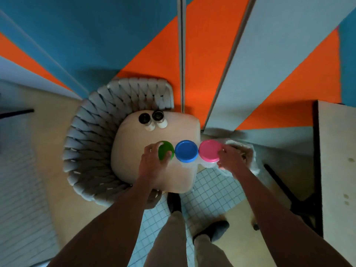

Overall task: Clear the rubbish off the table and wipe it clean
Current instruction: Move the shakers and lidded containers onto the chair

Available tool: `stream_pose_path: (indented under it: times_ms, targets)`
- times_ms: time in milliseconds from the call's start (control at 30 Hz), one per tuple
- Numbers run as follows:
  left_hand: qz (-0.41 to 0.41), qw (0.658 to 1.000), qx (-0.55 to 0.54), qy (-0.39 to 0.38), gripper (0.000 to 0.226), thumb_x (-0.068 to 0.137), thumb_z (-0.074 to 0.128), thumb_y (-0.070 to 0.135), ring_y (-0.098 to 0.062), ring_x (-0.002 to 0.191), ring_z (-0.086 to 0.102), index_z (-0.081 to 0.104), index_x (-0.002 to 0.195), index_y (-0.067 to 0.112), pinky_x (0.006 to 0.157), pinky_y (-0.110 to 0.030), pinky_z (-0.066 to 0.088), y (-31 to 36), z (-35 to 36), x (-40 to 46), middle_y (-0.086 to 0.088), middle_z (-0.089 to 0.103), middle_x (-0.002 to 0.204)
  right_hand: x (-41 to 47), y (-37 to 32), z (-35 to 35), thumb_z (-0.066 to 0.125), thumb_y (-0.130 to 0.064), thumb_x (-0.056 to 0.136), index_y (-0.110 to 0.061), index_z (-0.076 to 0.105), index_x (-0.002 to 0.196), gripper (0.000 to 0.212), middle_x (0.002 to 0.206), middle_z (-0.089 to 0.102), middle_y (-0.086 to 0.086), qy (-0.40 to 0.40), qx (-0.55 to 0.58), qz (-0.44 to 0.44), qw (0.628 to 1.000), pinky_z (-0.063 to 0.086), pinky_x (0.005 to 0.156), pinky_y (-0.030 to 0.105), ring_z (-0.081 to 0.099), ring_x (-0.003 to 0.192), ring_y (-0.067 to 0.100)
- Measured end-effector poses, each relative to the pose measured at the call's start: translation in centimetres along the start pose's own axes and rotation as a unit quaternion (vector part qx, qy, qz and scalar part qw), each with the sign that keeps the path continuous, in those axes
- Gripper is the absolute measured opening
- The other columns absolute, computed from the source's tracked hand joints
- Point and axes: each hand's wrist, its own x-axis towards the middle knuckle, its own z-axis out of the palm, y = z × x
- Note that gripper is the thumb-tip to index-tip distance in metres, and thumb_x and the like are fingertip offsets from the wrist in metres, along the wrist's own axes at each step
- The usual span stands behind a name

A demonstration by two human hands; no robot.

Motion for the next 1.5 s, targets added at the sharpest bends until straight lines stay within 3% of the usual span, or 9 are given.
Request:
stream_pose_path:
  times_ms: [100,233,367,500,733,1000,1233,1333,1500]
  targets:
    - [-0.044,0.999,0.004,-0.007,0.054,0.092,0.065,0.043,-0.033,0.119,0.055,0.051,0.140,0.022,0.101,-0.042,0.045,-3.5,-0.8,2.4,-0.010,0.046,0.139,2.7,-1.7,4.3,0.040,-0.004,0.096,-0.009,0.049,0.139,0.045,0.108,0.062,0.023,-0.037,-0.011,0.015,0.999,0.057,0.063,0.041,0.062,0.073,0.027]
    - [-0.094,0.996,-0.008,-0.005,0.054,0.090,0.066,0.039,-0.032,0.122,0.054,0.050,0.140,0.025,0.102,-0.040,0.042,-7.7,-1.6,6.2,-0.008,0.044,0.142,6.8,-3.9,9.9,0.045,-0.009,0.091,-0.016,0.052,0.136,0.046,0.121,0.061,0.020,-0.058,-0.013,0.046,0.997,0.059,0.077,0.044,0.065,0.096,0.034]
    - [-0.123,0.992,-0.014,0.008,0.054,0.090,0.068,0.032,-0.031,0.123,0.053,0.050,0.140,0.022,0.102,-0.037,0.041,-11.2,-1.6,10.6,-0.009,0.043,0.143,12.7,-3.3,15.2,0.043,-0.025,0.065,-0.024,0.055,0.133,0.069,0.118,0.061,0.023,-0.036,-0.028,0.047,0.998,0.059,0.078,0.053,0.066,0.095,0.041]
    - [-0.133,0.991,-0.021,0.010,0.054,0.090,0.069,0.029,-0.031,0.124,0.052,0.050,0.140,0.022,0.102,-0.038,0.042,-13.7,-0.6,14.7,-0.010,0.042,0.144,17.3,-2.7,18.5,0.043,-0.023,0.059,-0.028,0.055,0.131,0.073,0.120,0.059,0.021,-0.030,-0.038,0.060,0.997,0.057,0.083,0.055,0.064,0.102,0.041]
    - [-0.133,0.990,-0.038,0.039,0.049,0.088,0.069,0.021,-0.029,0.122,0.054,0.055,0.135,0.023,0.099,-0.032,0.041,-15.1,2.2,19.0,-0.008,0.039,0.148,20.1,-4.1,20.4,0.040,-0.021,0.067,-0.027,0.048,0.138,0.072,0.118,0.059,0.017,-0.005,-0.111,0.034,0.993,0.056,0.085,0.053,0.065,0.096,0.041]
    - [-0.154,0.987,-0.037,0.035,0.044,0.091,0.065,0.021,-0.030,0.126,0.051,0.055,0.133,0.025,0.100,-0.035,0.042,-16.5,4.0,19.8,-0.006,0.031,0.155,21.0,-3.5,21.5,0.047,-0.012,0.083,-0.025,0.037,0.147,0.066,0.131,0.050,0.013,-0.023,-0.133,-0.001,0.991,0.053,0.090,0.055,0.063,0.104,0.039]
    - [-0.129,0.991,0.003,0.020,0.053,0.091,0.064,0.021,-0.038,0.137,0.039,0.050,0.142,0.022,0.108,-0.042,0.038,-16.2,3.4,18.3,-0.008,0.022,0.163,18.6,-2.8,20.8,0.058,-0.024,0.092,-0.019,0.016,0.156,0.076,0.147,0.040,0.015,-0.066,-0.145,0.042,0.986,0.045,0.104,0.051,0.047,0.129,0.033]
    - [-0.125,0.992,0.011,0.007,0.056,0.091,0.063,0.024,-0.034,0.143,0.032,0.047,0.145,0.024,0.110,-0.043,0.036,-15.6,2.8,16.7,-0.004,0.020,0.164,16.8,-2.3,19.8,0.056,-0.024,0.094,-0.015,0.016,0.156,0.075,0.148,0.040,0.016,-0.076,-0.163,0.049,0.983,0.038,0.110,0.046,0.041,0.135,0.032]
    - [-0.133,0.990,0.011,-0.039,0.061,0.092,0.059,0.027,-0.032,0.143,0.031,0.040,0.150,0.025,0.111,-0.042,0.033,-13.8,2.4,12.3,-0.005,0.019,0.163,12.3,-1.5,18.2,0.055,-0.026,0.093,-0.019,0.028,0.153,0.065,0.145,0.045,0.016,-0.090,-0.179,0.020,0.979,0.035,0.108,0.039,0.044,0.132,0.030]
